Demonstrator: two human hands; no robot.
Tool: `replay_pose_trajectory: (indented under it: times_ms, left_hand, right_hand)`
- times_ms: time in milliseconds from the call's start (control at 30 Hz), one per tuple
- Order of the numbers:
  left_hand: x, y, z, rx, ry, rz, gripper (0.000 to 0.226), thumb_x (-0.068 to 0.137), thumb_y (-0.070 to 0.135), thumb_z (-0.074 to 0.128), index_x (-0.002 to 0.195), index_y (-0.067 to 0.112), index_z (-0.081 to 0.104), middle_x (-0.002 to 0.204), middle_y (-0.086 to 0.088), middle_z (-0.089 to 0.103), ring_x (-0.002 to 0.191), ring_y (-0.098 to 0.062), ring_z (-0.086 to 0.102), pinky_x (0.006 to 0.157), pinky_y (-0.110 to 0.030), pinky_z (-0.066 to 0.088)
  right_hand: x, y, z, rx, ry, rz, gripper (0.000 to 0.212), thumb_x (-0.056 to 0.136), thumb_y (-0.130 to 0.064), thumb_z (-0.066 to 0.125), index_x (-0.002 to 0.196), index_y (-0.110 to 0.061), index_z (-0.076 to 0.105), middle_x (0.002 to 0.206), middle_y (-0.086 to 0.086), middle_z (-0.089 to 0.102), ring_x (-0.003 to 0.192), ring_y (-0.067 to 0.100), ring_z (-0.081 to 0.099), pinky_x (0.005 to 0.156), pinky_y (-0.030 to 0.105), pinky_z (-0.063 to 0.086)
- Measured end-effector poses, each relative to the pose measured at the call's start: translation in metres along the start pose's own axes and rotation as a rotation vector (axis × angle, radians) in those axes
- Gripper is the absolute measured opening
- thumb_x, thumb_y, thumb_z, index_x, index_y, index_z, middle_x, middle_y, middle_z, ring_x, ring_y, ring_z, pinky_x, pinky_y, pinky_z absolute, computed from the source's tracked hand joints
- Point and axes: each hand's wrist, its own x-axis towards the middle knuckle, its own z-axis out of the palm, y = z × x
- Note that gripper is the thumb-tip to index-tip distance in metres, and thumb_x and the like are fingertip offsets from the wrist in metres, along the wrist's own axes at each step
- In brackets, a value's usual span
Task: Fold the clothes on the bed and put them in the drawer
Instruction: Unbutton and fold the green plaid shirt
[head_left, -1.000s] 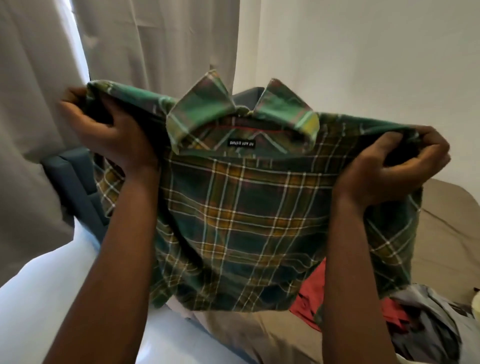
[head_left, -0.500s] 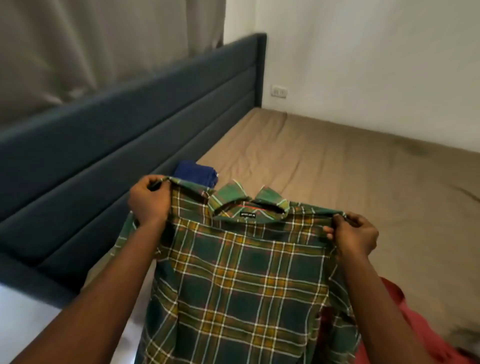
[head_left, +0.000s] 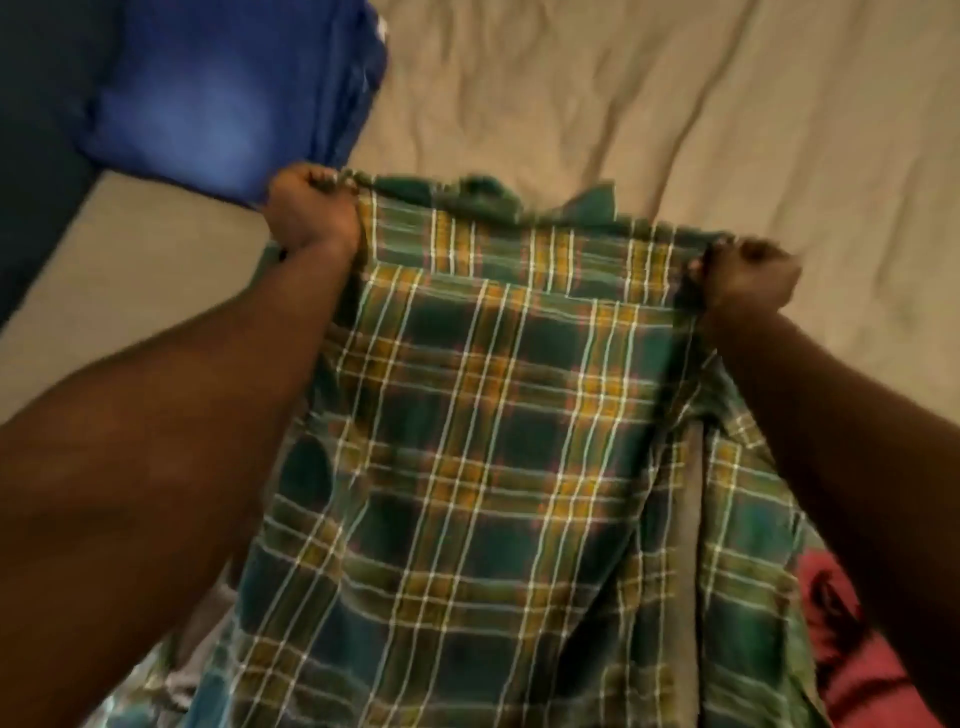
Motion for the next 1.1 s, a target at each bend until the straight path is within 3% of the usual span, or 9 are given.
replay_pose_trajectory:
  times_ms: [133, 267, 333, 433, 500, 633, 700, 900, 1100]
  left_hand:
    - [0.01, -0.025, 0.025, 0.136, -0.048, 0.134, 0.033, 0.091, 0.037, 0.058, 0.115, 0.017, 0.069, 0.126, -0.011, 0.067, 0.116, -0.029, 0.062, 0.102, -0.031, 0.039]
    - [-0.025, -0.028, 0.01, 0.161, -0.128, 0.278, 0.065, 0.09, 0.033, 0.057, 0.15, 0.014, 0.041, 0.16, -0.023, 0.032, 0.141, -0.035, 0.044, 0.116, -0.023, 0.029]
    - [-0.062, -0.033, -0.012, 0.118, -0.112, 0.377, 0.078, 0.094, 0.034, 0.058, 0.158, 0.003, 0.025, 0.164, -0.03, 0.016, 0.153, -0.036, 0.027, 0.118, -0.007, 0.008]
    - [-0.145, -0.06, -0.052, -0.031, 0.002, 0.503, 0.059, 0.102, 0.036, 0.058, 0.146, -0.001, 0.044, 0.153, -0.023, 0.037, 0.143, -0.02, 0.039, 0.116, -0.009, 0.021]
    - [-0.207, -0.097, -0.083, 0.005, 0.083, 0.415, 0.045, 0.102, 0.035, 0.058, 0.135, 0.006, 0.055, 0.142, -0.012, 0.05, 0.13, -0.012, 0.047, 0.112, -0.017, 0.035]
    - [-0.311, -0.193, -0.14, 0.308, 0.142, -0.043, 0.048, 0.094, 0.044, 0.055, 0.13, 0.013, 0.056, 0.133, -0.02, 0.055, 0.124, -0.038, 0.053, 0.102, -0.046, 0.042]
    - [-0.345, -0.225, -0.161, 0.447, 0.081, -0.181, 0.048, 0.091, 0.043, 0.055, 0.131, 0.016, 0.052, 0.136, -0.023, 0.05, 0.129, -0.044, 0.047, 0.106, -0.057, 0.035]
    - [-0.343, -0.261, -0.199, 0.459, -0.028, -0.033, 0.04, 0.095, 0.046, 0.055, 0.122, 0.017, 0.053, 0.124, -0.028, 0.053, 0.12, -0.05, 0.049, 0.095, -0.063, 0.045]
    - [-0.328, -0.245, -0.23, 0.31, -0.186, -0.074, 0.039, 0.096, 0.048, 0.066, 0.114, 0.013, 0.067, 0.115, -0.024, 0.069, 0.111, -0.049, 0.062, 0.098, -0.055, 0.048]
  right_hand:
    - [0.06, 0.037, 0.014, -0.128, -0.098, -0.074, 0.029, 0.056, -0.039, 0.071, 0.081, -0.026, 0.065, 0.085, 0.004, 0.073, 0.082, 0.026, 0.073, 0.081, 0.046, 0.062]
    - [-0.019, 0.009, 0.007, -0.323, -0.194, -0.245, 0.051, 0.09, -0.026, 0.066, 0.132, -0.036, 0.04, 0.145, 0.008, 0.037, 0.12, 0.017, 0.054, 0.103, 0.022, 0.049]
    - [-0.051, 0.017, -0.008, -0.333, -0.149, -0.421, 0.057, 0.091, -0.027, 0.062, 0.143, -0.021, 0.039, 0.149, 0.013, 0.03, 0.13, 0.023, 0.049, 0.112, 0.032, 0.044]
    - [-0.124, 0.063, -0.049, -0.487, -0.011, -0.442, 0.044, 0.097, -0.03, 0.051, 0.133, -0.005, 0.055, 0.132, 0.019, 0.051, 0.119, 0.03, 0.055, 0.103, 0.027, 0.038]
    - [-0.188, 0.107, -0.09, -0.533, 0.11, -0.329, 0.038, 0.099, -0.032, 0.047, 0.122, -0.006, 0.063, 0.118, 0.02, 0.059, 0.11, 0.036, 0.059, 0.096, 0.036, 0.041]
    - [-0.301, 0.192, -0.174, -0.85, 0.097, 0.154, 0.049, 0.097, -0.049, 0.055, 0.126, -0.01, 0.056, 0.127, 0.02, 0.055, 0.122, 0.041, 0.051, 0.1, 0.051, 0.039]
    - [-0.337, 0.222, -0.21, -1.031, -0.038, 0.109, 0.056, 0.093, -0.054, 0.06, 0.128, -0.011, 0.053, 0.129, 0.018, 0.053, 0.121, 0.04, 0.049, 0.101, 0.05, 0.038]
    - [-0.338, 0.24, -0.241, -0.973, -0.064, -0.249, 0.026, 0.102, -0.039, 0.052, 0.105, -0.018, 0.066, 0.107, 0.01, 0.068, 0.103, 0.035, 0.059, 0.095, 0.046, 0.043]
    - [-0.357, 0.236, -0.248, -0.518, 0.154, -0.139, 0.031, 0.107, -0.03, 0.046, 0.109, -0.006, 0.064, 0.103, 0.021, 0.07, 0.094, 0.041, 0.064, 0.073, 0.036, 0.04]
